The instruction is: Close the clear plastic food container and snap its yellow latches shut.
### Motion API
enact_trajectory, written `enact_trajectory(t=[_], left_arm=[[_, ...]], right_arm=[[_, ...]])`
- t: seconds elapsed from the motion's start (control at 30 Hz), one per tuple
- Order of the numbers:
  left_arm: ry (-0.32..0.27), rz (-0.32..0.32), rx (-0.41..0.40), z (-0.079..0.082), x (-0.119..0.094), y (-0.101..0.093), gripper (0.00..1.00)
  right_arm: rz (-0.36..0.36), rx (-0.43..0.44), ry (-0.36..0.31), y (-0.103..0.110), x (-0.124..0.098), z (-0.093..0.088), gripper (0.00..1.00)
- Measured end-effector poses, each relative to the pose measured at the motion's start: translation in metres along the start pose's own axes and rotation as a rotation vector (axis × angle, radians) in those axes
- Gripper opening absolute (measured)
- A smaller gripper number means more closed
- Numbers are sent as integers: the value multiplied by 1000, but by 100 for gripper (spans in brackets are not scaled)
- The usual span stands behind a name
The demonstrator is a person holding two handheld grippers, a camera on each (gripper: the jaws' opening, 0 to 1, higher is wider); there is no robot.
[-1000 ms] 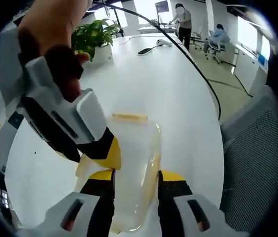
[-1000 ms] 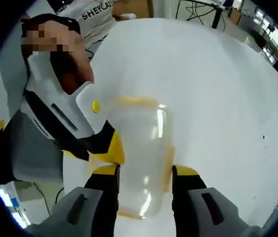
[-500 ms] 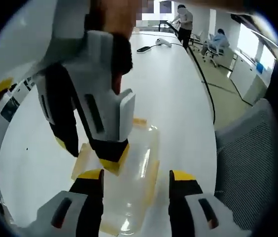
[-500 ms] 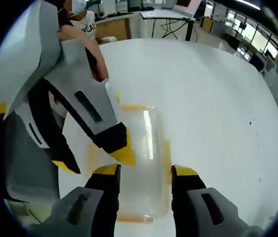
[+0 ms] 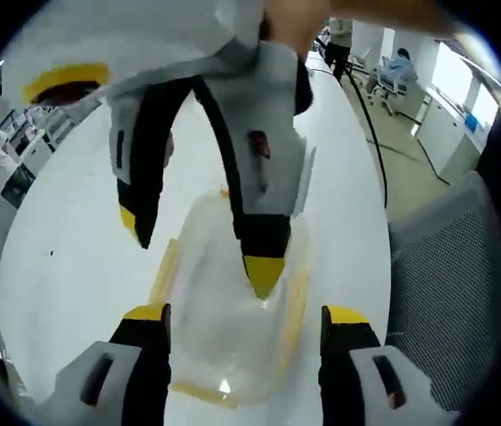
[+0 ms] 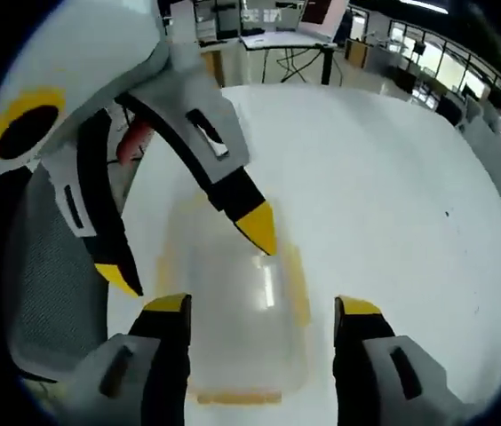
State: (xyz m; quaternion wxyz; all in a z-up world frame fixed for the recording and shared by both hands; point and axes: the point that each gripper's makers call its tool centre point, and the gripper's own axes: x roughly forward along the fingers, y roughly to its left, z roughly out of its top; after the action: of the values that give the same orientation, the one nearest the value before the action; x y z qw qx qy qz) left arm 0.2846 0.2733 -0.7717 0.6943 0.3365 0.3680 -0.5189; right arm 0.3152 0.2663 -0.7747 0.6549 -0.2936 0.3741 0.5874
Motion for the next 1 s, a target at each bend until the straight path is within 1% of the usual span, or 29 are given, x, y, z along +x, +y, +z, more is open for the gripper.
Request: enact_trajectory(t=[0.1, 0.2, 0.23, 0.3, 0.33, 0.37, 0.4, 0.43, 0.5, 0.57, 0.63, 0.67, 0.7, 0.73, 0.8, 0.93, 0.97, 1.0], left_arm=[[9, 4, 9, -3, -1, 1, 69], [16, 8, 24, -6, -2, 5, 72], [23, 9, 29, -8, -3, 5, 73], [38, 10, 36, -12, -3, 7, 76], [56, 13, 47, -16, -2, 8, 79], [68, 13, 60, -19, -2, 7, 80], [79, 11, 65, -21, -1, 7, 82], [90, 13, 69, -23, -1, 7, 85], [96, 14, 79, -24, -1, 9, 85], [110, 17, 83, -26, 0, 10, 87], [154, 22, 121, -32, 1, 13, 87], [178, 21, 148, -36, 2, 14, 87], [187, 18, 156, -37, 3, 14, 88], [208, 15, 179, -40, 4, 15, 88], [222, 10, 195, -42, 8, 16, 88], [249, -9, 206, -45, 12, 20, 83], [258, -15, 198, -46, 12, 20, 80], [252, -9, 189, -44, 12, 21, 79]], right_arm=[[-18, 10, -11, 2, -3, -5, 71], [-16, 8, -11, 8, -7, -7, 74], [-15, 4, -2, 11, -8, -9, 74], [-17, -26, 30, 14, -10, -15, 75], [-38, -74, 58, 13, -11, -19, 77], [-31, -99, 89, 17, -10, -24, 80], [-26, -106, 112, 20, -10, -28, 83], [-37, -132, 134, 21, -9, -31, 84], [-56, -185, 175, 23, -8, -36, 83], [-81, -212, 198, 20, -7, -39, 82], [-83, -207, 203, 21, -4, -42, 81], [-91, -207, 220, 19, -3, -45, 80], [-97, -213, 231, 18, -4, -47, 78], [-109, -218, 237, 15, -4, -48, 78], [-109, -221, 245, 14, -4, -49, 78], [-99, -238, 254, 15, 0, -48, 76], [-95, -237, 257, 15, 0, -49, 76], [-87, -233, 260, 16, 1, -49, 74]])
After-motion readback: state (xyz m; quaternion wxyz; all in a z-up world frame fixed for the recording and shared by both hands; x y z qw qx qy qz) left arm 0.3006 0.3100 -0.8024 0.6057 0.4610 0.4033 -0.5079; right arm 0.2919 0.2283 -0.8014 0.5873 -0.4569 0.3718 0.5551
